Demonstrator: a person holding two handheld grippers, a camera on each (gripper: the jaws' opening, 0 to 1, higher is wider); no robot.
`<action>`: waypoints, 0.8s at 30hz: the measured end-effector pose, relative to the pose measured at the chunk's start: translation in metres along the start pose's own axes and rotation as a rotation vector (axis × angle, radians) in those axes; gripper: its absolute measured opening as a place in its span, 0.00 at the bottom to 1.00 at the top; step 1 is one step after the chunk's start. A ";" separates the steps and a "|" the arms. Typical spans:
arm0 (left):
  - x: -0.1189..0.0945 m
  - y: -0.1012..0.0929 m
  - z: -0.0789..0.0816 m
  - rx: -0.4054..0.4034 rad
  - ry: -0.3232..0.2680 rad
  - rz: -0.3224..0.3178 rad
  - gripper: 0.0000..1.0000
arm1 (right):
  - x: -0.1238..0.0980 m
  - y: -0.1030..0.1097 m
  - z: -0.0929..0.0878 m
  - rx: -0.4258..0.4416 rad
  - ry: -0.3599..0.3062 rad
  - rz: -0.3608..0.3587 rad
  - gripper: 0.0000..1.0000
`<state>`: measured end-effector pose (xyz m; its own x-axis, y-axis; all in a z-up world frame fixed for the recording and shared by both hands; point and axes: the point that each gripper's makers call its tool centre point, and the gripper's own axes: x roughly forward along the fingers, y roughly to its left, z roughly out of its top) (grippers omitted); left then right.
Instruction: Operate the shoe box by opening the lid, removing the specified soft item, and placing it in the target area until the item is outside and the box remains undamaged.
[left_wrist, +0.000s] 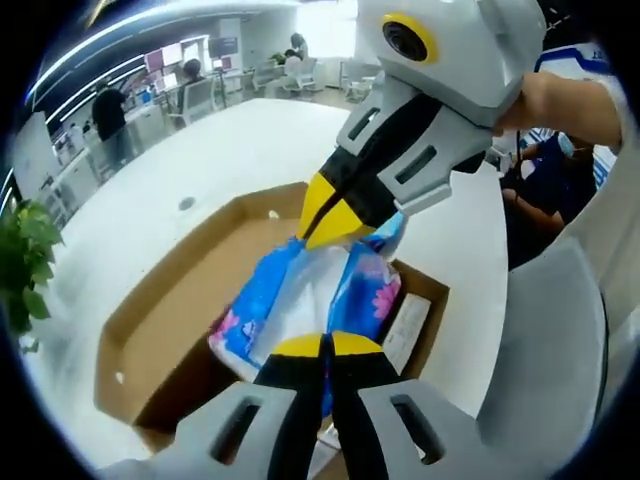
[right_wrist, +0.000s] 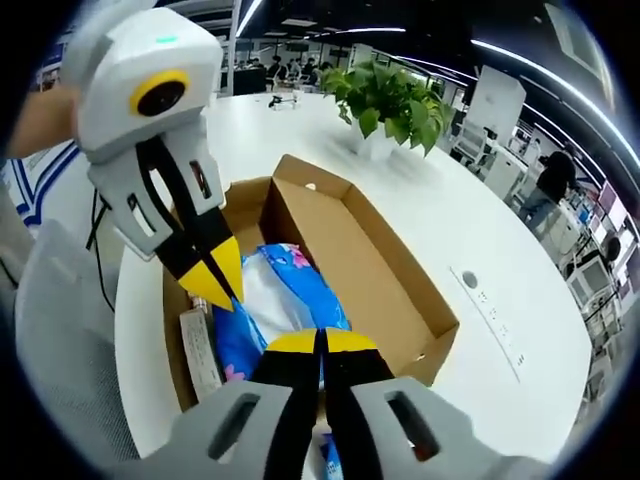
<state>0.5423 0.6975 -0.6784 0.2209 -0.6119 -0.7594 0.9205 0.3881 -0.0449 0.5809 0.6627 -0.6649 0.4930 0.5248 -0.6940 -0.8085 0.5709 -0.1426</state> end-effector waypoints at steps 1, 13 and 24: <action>-0.001 0.000 0.002 0.001 0.000 0.002 0.00 | -0.002 0.000 0.001 -0.002 -0.003 -0.002 0.00; -0.012 -0.012 0.027 0.029 -0.021 0.008 0.00 | -0.030 -0.010 0.010 -0.003 -0.037 -0.034 0.00; -0.009 -0.031 0.053 0.062 -0.038 -0.017 0.00 | -0.059 -0.021 0.003 0.006 -0.050 -0.071 0.00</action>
<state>0.5292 0.6546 -0.6360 0.2163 -0.6444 -0.7335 0.9423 0.3345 -0.0160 0.5694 0.6219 -0.6188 0.5647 0.5136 -0.6460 -0.7689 0.6118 -0.1857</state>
